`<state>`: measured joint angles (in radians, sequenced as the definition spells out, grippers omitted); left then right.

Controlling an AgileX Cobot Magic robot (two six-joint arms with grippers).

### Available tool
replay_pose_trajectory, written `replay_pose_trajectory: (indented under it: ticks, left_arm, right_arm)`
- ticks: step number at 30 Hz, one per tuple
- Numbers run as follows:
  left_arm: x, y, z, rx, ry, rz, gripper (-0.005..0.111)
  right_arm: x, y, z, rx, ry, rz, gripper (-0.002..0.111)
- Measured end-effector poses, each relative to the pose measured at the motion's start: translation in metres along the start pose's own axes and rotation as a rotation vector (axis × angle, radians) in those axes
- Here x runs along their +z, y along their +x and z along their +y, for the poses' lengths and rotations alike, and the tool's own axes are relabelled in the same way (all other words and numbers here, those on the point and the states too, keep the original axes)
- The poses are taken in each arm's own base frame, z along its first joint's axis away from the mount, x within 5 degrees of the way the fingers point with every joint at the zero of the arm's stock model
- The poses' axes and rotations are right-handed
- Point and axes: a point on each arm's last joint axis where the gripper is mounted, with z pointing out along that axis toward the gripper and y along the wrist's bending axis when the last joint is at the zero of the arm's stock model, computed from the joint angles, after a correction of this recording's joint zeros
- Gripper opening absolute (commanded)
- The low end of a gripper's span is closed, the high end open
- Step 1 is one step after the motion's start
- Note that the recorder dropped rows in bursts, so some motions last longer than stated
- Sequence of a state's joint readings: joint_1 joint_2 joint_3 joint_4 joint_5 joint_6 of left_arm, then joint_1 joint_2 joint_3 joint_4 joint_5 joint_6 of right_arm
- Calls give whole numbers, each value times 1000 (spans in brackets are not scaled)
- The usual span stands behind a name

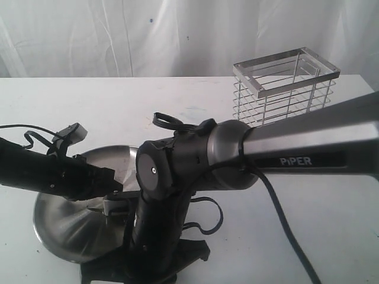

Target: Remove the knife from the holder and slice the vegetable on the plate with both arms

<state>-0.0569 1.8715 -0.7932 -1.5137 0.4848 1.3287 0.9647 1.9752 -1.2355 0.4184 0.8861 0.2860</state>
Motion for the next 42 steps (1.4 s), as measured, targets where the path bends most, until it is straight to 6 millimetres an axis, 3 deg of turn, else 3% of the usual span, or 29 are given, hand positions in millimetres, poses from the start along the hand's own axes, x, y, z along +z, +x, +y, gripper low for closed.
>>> replay_pose_trajectory:
  ticks: [12,30,42]
  left_arm:
    - [-20,-11,-16,74,-9,-63,0]
    - [-21,-11,-29,105,126,-68,0]
    - [1,-1,-13,22,122,-24,0]
  right_arm:
    - [6,2,-7,13,21,71,0]
    - [6,2,-5,8,20,65,0]
    - [6,2,-5,8,18,62,0]
